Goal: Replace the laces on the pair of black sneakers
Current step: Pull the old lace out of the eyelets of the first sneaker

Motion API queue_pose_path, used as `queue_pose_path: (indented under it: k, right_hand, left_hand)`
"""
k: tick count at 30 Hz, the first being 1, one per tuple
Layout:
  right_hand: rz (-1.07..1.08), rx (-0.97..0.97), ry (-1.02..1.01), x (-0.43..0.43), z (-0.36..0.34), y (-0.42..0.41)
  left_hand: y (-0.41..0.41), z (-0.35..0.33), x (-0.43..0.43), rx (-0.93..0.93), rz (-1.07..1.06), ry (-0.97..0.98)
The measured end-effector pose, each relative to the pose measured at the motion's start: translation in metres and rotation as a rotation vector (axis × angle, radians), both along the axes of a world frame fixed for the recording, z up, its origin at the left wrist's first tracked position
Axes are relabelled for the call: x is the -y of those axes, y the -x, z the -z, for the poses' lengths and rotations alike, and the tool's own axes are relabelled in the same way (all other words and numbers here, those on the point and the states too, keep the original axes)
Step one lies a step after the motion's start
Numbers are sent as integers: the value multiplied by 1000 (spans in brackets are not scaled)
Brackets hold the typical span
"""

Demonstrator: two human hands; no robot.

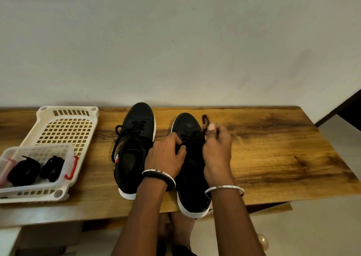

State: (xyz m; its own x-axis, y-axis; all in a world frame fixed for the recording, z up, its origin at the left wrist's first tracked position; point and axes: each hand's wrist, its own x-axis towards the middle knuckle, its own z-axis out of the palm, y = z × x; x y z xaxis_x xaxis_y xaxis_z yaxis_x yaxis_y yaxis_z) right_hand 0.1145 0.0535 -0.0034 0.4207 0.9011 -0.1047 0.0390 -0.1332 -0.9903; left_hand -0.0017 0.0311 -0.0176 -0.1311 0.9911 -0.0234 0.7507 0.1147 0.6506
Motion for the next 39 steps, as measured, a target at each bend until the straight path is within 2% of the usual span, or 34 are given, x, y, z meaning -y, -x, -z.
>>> queue_pose_path:
  k: [2, 3, 4, 6, 8, 10, 12, 14, 17, 19, 24, 30, 32, 33, 35, 36, 37, 39]
  right_hand:
    - [108, -392, 14, -2, -7, -9]
    - [159, -499, 20, -3, -8, -14]
    - [201, -541, 36, -3, -7, -17]
    - [264, -501, 71, -2, -3, -21]
    - [292, -334, 78, -2, 2, -21]
    - [273, 23, -8, -1, 3, -23]
    - [169, 378, -131, -1, 3, -25]
    - [-56, 571, -182, 1, -4, -21]
    - [-422, 879, -15, 7, -8, -14]
    - [-476, 996, 59, 10, -7, -11]
    - [-358, 1009, -13, 10, -5, -9]
    - [-138, 748, -203, 9, 2, -9]
    - [4, 498, -211, 8, -3, -10]
    - [90, 289, -160, 5, -3, -12]
    - [210, -163, 28, 2, -4, -20]
    - [226, -245, 137, 1, -2, -23]
    - [210, -179, 224, 1, 2, -27]
    - [108, 251, 235, 2, 8, -31]
  left_hand:
    - [0, 1, 0, 8, -2, 4]
    - [0, 1, 0, 12, -3, 5]
    - [0, 1, 0, 17, -4, 5]
    - [0, 2, 1, 21, -5, 3]
    - [0, 1, 0, 18, -3, 3]
    - [0, 0, 0, 18, -4, 9]
    - [0, 0, 0, 15, -7, 10]
    - [0, 0, 0, 14, -6, 5]
    - [0, -1, 0, 15, 2, 10]
    - [0, -1, 1, 12, 0, 2]
    - [0, -1, 1, 13, -2, -14]
    - [1, 0, 0, 15, -8, -18]
    - [1, 0, 0, 13, -8, -12]
    - [1, 0, 0, 11, -8, -9]
    - [1, 0, 1, 17, -9, -4]
    - [1, 0, 1, 21, -9, -2]
    - [1, -1, 1, 23, -9, 0]
    - [2, 0, 1, 26, -9, 1]
